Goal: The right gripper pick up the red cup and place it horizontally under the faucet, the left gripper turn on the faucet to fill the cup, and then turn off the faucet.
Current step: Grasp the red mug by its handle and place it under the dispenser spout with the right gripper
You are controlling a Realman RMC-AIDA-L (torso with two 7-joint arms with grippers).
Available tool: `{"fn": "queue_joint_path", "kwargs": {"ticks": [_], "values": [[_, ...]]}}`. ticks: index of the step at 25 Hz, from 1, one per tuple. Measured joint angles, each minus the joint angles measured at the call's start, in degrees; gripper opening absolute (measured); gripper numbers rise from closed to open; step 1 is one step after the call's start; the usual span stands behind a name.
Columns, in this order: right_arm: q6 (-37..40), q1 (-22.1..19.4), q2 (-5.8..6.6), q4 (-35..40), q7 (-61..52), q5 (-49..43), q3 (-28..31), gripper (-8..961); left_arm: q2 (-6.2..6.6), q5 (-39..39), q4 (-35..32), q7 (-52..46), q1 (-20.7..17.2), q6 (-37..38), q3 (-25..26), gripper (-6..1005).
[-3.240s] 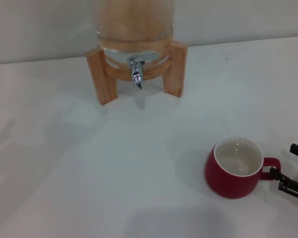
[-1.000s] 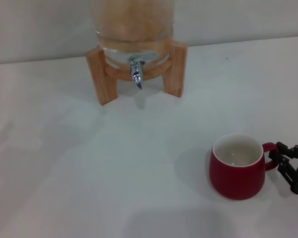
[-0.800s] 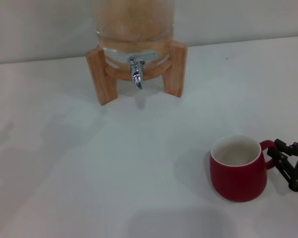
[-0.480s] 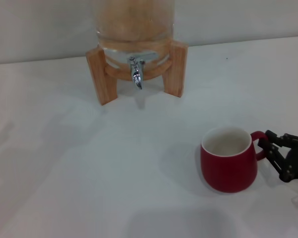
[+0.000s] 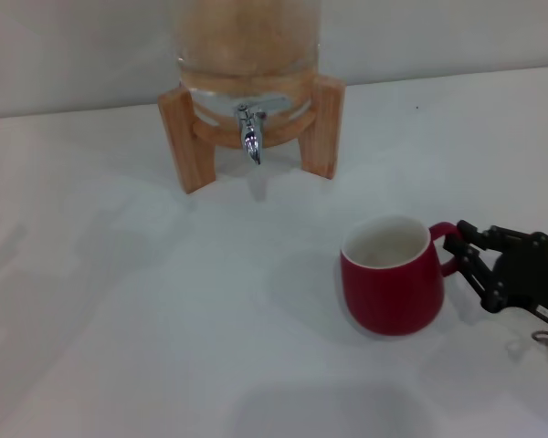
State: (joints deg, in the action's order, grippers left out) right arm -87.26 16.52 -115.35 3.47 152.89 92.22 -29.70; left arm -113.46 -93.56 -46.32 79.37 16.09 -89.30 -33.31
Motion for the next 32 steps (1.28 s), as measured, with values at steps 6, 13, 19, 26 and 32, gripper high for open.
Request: {"fn": "queue_joint_path", "kwargs": {"ticks": [6,13,19,26,32], "values": [[1.98,3.07,-0.04,-1.21,0.23,-0.02,-0.39,146,0.0,0.05,0.0,0.0,-0.03,0.0,0.0,803],[4.0,5.71,-0.22,-1.29,0.26,-0.27,-0.58,146,-0.01,0.05,0.0,0.14,-0.06,0.0,0.0,803],[6.11,7.61,-0.54,-2.69,0.95,0.0,-0.2,146,-0.07,0.05,0.0,0.23,0.17,0.0,-0.21,802],[8.54,10.09,-0.89,-4.29,2.31,0.15,-0.01,146,-0.08,0.66,0.0,0.25,-0.07,-0.6,-0.32,802],[8.88,10.67,-0.87,-4.35,2.36,0.3,0.0,145,0.32,5.86,-0.06,0.8,-0.19,0.4,-0.1,802]]}}
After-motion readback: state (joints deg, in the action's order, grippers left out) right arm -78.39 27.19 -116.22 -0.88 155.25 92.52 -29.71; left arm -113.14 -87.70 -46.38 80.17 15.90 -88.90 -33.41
